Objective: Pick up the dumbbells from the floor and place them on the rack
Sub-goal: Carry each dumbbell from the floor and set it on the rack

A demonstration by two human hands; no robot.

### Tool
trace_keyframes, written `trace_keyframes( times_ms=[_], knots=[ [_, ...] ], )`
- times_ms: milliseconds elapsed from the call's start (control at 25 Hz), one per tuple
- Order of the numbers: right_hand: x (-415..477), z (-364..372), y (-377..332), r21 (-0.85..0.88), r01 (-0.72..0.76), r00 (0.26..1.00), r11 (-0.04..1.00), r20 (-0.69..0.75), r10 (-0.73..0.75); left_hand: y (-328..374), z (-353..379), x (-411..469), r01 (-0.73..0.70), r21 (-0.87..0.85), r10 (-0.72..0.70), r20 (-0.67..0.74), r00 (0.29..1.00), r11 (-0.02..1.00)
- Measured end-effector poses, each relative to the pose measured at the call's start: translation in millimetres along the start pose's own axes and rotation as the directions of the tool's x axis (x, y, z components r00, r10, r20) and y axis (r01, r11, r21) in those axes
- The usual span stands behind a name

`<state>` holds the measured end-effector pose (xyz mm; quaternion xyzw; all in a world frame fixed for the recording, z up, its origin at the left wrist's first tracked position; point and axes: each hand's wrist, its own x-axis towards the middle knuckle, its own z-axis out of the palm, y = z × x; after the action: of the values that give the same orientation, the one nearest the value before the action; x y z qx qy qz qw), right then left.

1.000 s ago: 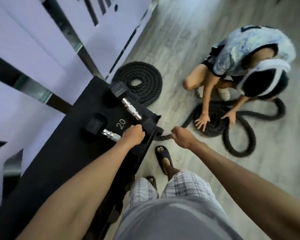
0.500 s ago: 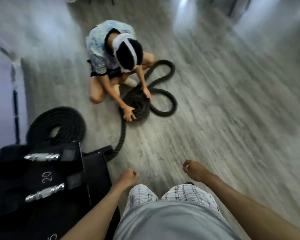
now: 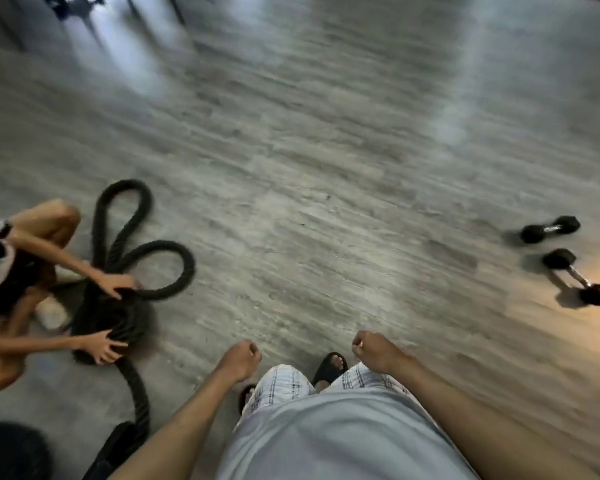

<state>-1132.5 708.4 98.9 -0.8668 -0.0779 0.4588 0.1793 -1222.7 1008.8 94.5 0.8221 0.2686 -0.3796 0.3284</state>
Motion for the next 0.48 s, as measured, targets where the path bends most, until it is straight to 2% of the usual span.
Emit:
trace_keyframes(
  times_ms=[200, 480],
  knots=[
    [-2.5, -45.2, 68.7, 0.184, -0.122, 0.988, 0.975, -0.068, 0.137, 123.1, -5.0, 59.7, -0.103, 0.147, 0.092, 0.081, 0.992, 0.984],
    [11.6, -111.4, 143.1, 0.461, -0.229, 0.941, 0.858, -0.12, 0.316, 283.4, -11.7, 130.6, -0.285, 0.366, 0.225, 0.198, 0.954, 0.886]
  ],
)
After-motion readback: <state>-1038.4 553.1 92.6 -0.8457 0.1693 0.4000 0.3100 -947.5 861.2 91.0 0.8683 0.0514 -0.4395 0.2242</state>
